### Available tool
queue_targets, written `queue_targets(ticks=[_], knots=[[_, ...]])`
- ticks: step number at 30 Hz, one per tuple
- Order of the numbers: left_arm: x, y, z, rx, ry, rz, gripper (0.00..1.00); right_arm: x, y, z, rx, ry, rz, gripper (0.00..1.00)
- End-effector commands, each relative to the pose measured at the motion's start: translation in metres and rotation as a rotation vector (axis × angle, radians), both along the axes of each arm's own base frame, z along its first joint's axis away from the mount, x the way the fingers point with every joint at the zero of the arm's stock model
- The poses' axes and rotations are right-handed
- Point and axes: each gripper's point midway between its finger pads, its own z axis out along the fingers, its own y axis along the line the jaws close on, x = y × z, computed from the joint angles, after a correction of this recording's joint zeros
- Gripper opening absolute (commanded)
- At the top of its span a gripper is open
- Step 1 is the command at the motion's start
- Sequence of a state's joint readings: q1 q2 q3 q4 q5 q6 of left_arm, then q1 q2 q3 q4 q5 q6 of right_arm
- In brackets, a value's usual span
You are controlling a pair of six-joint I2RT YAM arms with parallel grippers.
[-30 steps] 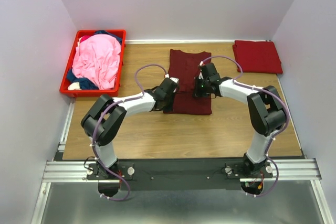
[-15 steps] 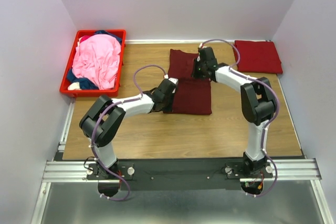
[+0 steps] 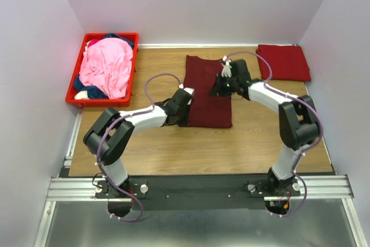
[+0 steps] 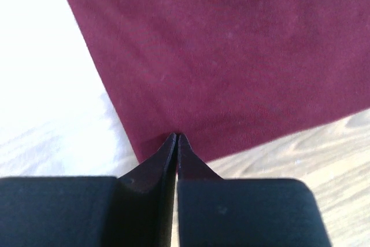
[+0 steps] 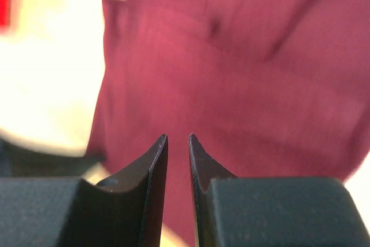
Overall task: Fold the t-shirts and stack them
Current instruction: Fold the tshirt
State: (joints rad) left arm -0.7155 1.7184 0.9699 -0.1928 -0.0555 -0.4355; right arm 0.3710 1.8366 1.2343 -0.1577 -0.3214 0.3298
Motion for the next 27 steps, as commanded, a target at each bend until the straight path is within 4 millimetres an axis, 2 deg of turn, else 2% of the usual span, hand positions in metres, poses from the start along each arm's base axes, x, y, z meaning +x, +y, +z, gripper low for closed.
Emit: queue_targets(ticks=[1, 2, 3, 4, 5, 6, 7, 10, 11, 13, 15, 16, 18, 19, 21, 25, 27], knots=[[-0.009, 0.008, 0.033, -0.072, -0.044, 0.032, 0.1, -0.051, -0.003, 0.011, 0.232, 0.1, 0.066, 0.28], [-0.008, 0.005, 0.04, -0.114, -0.052, 0.024, 0.1, -0.056, -0.003, 0.028, 0.29, 0.053, 0.088, 0.28], [0.001, 0.002, 0.052, -0.189, -0.081, 0.02, 0.1, -0.066, -0.004, 0.03, 0.327, 0.061, 0.108, 0.28], [-0.01, -0.008, 0.058, -0.275, -0.048, -0.04, 0.1, -0.086, -0.005, 0.025, 0.395, 0.1, 0.143, 0.28], [-0.007, -0.015, 0.068, -0.342, -0.067, -0.067, 0.1, -0.093, -0.008, 0.033, 0.433, 0.087, 0.157, 0.28], [-0.014, -0.017, 0.066, -0.389, -0.023, -0.095, 0.1, -0.114, -0.015, 0.022, 0.496, 0.168, 0.147, 0.27], [-0.013, -0.022, 0.069, -0.417, -0.027, -0.111, 0.1, -0.109, -0.016, 0.037, 0.54, 0.134, 0.154, 0.27], [-0.017, -0.03, 0.062, -0.463, 0.006, -0.146, 0.1, -0.12, -0.035, 0.02, 0.626, 0.156, 0.1, 0.27], [-0.017, -0.032, 0.054, -0.465, 0.023, -0.144, 0.1, -0.125, -0.04, 0.002, 0.634, 0.2, 0.075, 0.27], [-0.017, -0.032, 0.042, -0.478, 0.067, -0.139, 0.09, -0.125, -0.047, -0.011, 0.653, 0.252, 0.025, 0.27], [-0.016, -0.026, 0.028, -0.473, 0.108, -0.119, 0.09, -0.128, -0.055, -0.024, 0.667, 0.259, -0.025, 0.26], [-0.017, -0.021, 0.014, -0.474, 0.153, -0.105, 0.06, -0.129, -0.064, -0.04, 0.661, 0.296, -0.091, 0.26], [-0.023, -0.008, -0.007, -0.456, 0.213, -0.064, 0.05, -0.124, -0.082, -0.056, 0.652, 0.32, -0.193, 0.26], [-0.02, -0.006, -0.007, -0.463, 0.213, -0.054, 0.04, -0.126, -0.087, -0.065, 0.652, 0.345, -0.225, 0.24], [-0.026, 0.01, -0.02, -0.455, 0.241, -0.006, 0.04, -0.132, -0.097, -0.078, 0.66, 0.391, -0.279, 0.22], [-0.025, 0.023, -0.018, -0.457, 0.219, 0.036, 0.04, -0.132, -0.098, -0.068, 0.657, 0.349, -0.274, 0.22], [-0.024, 0.023, -0.013, -0.461, 0.206, 0.037, 0.04, -0.126, -0.098, -0.05, 0.663, 0.289, -0.247, 0.23]])
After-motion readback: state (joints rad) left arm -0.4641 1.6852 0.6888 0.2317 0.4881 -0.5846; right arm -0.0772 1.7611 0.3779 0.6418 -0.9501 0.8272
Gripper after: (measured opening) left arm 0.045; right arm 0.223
